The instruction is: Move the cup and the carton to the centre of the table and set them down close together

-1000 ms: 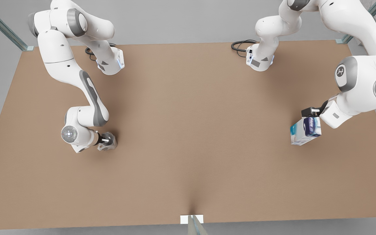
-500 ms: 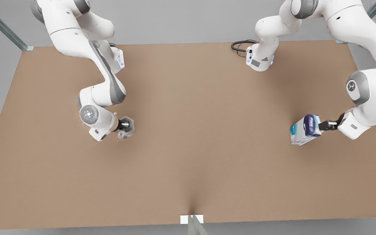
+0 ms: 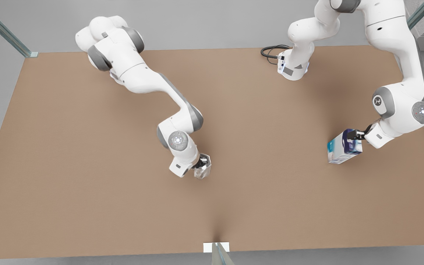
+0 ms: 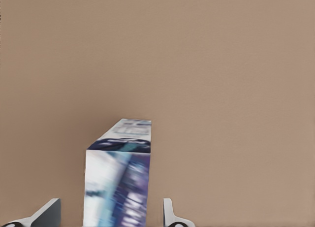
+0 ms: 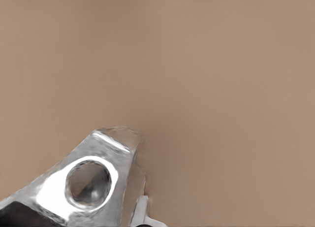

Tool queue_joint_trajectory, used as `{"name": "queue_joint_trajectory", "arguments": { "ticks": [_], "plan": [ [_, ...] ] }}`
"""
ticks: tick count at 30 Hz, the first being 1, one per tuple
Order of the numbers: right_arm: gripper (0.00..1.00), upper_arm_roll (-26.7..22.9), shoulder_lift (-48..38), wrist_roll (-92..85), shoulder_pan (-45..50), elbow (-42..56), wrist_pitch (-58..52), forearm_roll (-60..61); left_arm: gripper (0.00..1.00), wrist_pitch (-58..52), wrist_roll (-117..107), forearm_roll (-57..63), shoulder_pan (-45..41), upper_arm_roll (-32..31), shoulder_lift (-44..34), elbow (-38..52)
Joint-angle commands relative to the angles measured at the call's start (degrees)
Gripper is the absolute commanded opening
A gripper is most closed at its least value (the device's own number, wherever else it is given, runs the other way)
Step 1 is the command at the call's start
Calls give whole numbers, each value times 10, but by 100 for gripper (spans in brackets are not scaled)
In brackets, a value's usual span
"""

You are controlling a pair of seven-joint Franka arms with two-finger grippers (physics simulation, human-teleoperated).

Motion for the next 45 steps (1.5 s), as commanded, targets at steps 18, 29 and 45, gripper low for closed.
{"name": "queue_joint_trajectory", "arguments": {
  "ticks": [18,29,45],
  "plan": [
    [21,-112,149,-6,48,182,-46,116,100,-1,0,-9,1,0,49,1],
    [21,-111,150,-8,47,178,-138,121,100,-1,-2,-8,1,4,63,3],
    [100,-112,150,-11,50,178,-131,131,65,-4,-7,-7,0,4,64,4]
  ]
}}
